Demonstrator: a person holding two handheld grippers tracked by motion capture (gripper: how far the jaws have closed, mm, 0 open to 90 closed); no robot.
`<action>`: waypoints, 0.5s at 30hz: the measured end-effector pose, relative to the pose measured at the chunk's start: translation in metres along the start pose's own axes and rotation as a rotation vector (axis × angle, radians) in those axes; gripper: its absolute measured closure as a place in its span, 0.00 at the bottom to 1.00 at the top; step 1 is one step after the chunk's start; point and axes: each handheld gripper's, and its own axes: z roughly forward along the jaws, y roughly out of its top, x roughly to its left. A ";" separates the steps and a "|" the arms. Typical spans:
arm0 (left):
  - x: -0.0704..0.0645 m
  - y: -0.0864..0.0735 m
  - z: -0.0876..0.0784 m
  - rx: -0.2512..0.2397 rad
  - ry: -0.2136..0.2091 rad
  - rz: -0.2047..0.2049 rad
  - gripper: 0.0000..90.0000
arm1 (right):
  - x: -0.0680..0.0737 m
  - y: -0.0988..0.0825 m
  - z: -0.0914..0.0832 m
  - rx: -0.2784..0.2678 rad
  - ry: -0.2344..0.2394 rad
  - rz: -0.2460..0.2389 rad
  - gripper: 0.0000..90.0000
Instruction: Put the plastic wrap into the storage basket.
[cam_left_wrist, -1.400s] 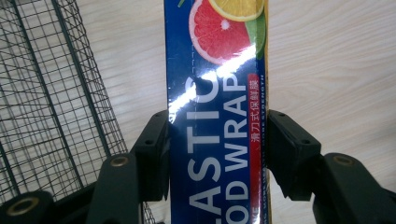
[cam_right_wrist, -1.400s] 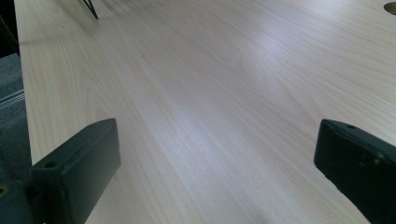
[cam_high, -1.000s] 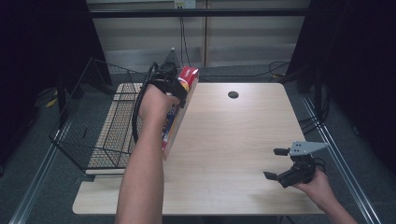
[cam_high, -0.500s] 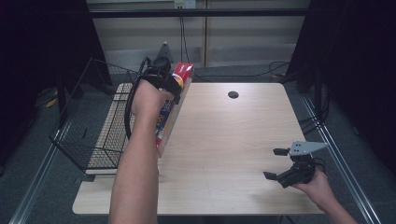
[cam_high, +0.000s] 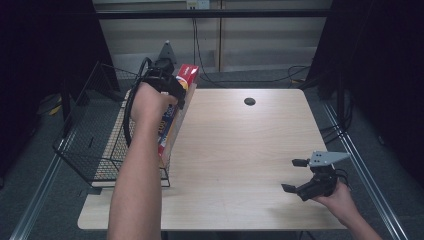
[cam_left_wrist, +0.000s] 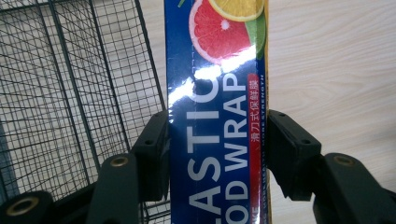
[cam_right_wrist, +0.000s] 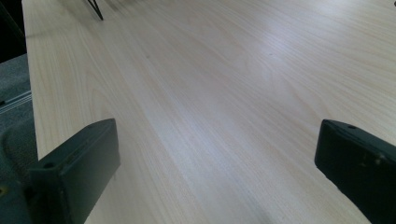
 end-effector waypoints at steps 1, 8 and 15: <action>0.001 0.000 -0.001 -0.002 -0.001 -0.002 0.51 | 0.000 0.000 0.000 -0.001 0.000 0.000 0.00; 0.008 -0.002 -0.006 0.006 0.006 -0.011 0.51 | 0.000 0.000 -0.001 -0.010 -0.010 0.003 0.00; 0.015 -0.005 -0.010 0.006 0.008 -0.030 0.51 | 0.000 0.000 -0.001 -0.003 -0.003 0.008 0.00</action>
